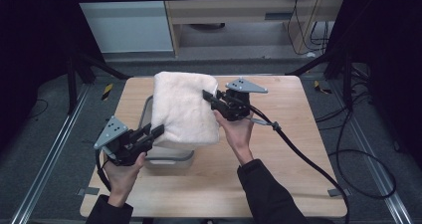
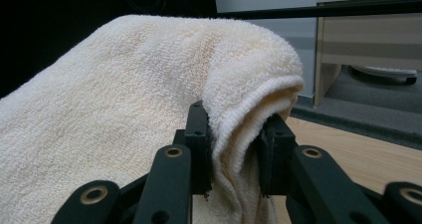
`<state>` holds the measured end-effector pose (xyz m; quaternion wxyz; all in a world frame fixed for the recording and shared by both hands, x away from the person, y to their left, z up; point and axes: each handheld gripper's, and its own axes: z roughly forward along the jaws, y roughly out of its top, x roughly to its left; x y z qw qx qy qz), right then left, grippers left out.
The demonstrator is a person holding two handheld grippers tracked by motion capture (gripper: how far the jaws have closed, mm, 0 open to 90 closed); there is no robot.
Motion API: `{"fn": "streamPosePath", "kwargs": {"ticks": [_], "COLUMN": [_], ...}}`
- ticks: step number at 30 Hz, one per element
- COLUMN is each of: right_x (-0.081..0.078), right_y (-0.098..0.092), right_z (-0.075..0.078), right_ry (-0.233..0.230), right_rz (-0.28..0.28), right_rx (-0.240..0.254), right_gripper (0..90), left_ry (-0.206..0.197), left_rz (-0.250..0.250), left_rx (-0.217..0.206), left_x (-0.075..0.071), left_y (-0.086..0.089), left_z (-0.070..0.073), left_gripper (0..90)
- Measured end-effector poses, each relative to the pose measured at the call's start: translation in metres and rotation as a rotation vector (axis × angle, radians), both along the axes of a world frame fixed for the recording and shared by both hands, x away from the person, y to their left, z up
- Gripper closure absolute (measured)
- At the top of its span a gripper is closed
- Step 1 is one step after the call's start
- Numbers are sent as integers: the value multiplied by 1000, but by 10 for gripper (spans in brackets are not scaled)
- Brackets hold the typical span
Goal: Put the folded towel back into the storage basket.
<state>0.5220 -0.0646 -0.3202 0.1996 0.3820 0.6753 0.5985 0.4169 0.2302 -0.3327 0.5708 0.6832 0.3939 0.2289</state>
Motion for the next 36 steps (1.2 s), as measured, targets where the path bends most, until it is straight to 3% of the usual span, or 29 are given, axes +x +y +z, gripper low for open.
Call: {"fn": "streamPosePath", "kwargs": {"ticks": [11, 29, 36], "right_x": [7, 23, 28], "right_y": [22, 44, 58], "right_z": [-4, -31, -38], "right_ry": [11, 66, 71], "right_rz": [13, 31, 38], "right_rx": [-23, -21, -42], "right_gripper": [714, 714, 714], "left_ry": [20, 74, 98], "left_rz": [33, 68, 90], "left_rx": [-7, 6, 0], "left_x": [1, 10, 13], "left_y": [16, 34, 45], "left_z": [-7, -25, -35], "left_gripper": [715, 714, 714]}}
